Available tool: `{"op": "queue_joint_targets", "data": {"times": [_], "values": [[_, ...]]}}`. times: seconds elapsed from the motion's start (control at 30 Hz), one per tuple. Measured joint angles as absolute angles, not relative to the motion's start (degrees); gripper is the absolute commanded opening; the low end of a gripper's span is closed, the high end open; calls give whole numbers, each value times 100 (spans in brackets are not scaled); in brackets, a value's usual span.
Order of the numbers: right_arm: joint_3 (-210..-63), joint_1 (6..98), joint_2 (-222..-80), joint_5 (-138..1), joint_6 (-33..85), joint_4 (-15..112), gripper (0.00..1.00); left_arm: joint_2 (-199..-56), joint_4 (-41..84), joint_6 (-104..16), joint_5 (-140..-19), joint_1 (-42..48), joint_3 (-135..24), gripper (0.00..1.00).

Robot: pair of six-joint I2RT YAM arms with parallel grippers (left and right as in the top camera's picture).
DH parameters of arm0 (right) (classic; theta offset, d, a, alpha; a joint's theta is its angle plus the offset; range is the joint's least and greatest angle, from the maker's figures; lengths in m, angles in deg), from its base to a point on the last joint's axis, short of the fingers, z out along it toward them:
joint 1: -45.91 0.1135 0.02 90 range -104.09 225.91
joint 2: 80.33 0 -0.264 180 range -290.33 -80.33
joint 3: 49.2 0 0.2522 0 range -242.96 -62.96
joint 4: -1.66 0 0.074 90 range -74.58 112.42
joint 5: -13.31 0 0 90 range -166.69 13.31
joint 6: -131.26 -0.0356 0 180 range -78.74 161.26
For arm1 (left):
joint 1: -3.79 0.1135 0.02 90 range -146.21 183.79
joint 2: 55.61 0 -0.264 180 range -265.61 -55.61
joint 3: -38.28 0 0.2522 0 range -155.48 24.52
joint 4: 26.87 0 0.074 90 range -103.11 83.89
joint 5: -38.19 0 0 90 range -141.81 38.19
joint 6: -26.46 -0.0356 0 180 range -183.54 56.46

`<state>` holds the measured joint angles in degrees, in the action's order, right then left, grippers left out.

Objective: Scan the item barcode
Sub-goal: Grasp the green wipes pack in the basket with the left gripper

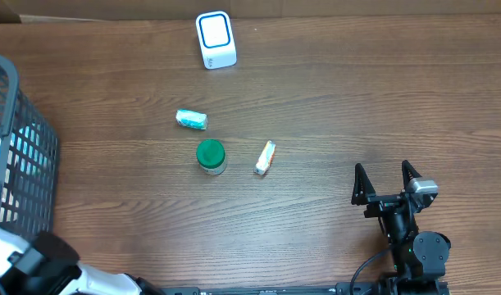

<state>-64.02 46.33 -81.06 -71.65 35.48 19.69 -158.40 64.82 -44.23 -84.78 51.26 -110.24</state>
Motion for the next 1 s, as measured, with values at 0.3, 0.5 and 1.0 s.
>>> {"op": "queue_joint_targets", "data": {"times": [0.3,0.5,1.0], "values": [[-6402,4633,-8106,-7165,3548,1969,100,-15278,6541,-4475,-6913,4570,-11140,57],[-6402,4633,-8106,-7163,3548,1969,100,-15466,6578,-4454,-6205,4872,-10889,67],[-6402,4633,-8106,-7165,3548,1971,100,-17031,5531,-5984,-5927,5447,-8854,71]]}}
